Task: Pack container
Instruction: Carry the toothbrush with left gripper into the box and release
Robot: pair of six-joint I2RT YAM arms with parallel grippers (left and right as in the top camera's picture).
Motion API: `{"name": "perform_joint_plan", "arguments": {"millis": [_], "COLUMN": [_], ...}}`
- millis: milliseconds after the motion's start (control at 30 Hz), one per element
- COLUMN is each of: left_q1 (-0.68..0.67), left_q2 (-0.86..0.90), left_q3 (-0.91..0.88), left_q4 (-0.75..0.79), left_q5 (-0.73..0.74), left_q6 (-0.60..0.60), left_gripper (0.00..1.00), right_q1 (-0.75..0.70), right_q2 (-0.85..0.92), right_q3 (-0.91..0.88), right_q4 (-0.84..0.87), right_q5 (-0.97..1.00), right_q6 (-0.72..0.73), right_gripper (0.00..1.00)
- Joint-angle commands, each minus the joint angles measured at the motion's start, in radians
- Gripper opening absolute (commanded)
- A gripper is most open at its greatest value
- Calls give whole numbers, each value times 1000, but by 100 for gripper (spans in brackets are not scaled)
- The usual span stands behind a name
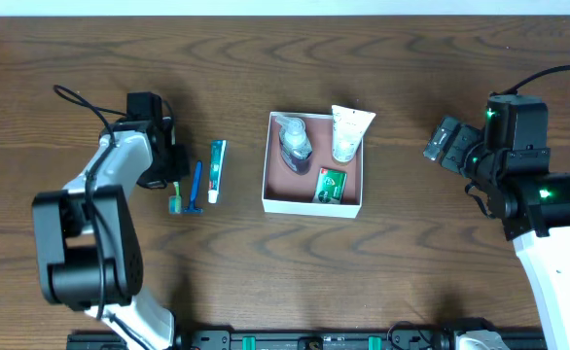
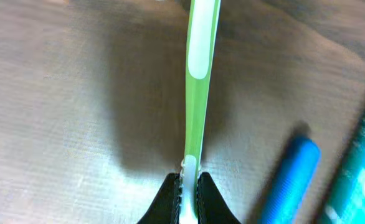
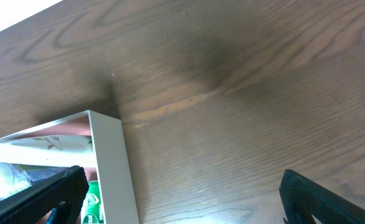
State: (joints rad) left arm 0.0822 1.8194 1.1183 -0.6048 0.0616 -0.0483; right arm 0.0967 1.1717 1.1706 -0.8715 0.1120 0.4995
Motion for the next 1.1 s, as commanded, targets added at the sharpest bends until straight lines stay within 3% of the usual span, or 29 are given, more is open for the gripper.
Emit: {"name": "perform_joint_plan", "arguments": {"millis": [0,267,533,800,1067], "left_q1": [-4,-114,-415,-677,-727], "left_q2": [-149,-463,-628,-544,-319], "left_q3": [10,10,10,-3,-3], "left_q4": [-42,-157,-191,-205,-15], "left_q5": [3,16,140,140,134], "left_q6": [14,69,425,900,921], "left_gripper": [6,6,6,6,6], "right_q1": [-11,-11,-11,-11,-11], "right_q2": [1,1,1,1,1], "right_q3": [7,7,7,7,7], "right_q4": [-1,-1,-1,-1,-1], "right_q5": [4,4,4,4,4], "right_q6": [-8,-7,-7,-7,-7], "right_gripper": [99,99,99,99,99]}}
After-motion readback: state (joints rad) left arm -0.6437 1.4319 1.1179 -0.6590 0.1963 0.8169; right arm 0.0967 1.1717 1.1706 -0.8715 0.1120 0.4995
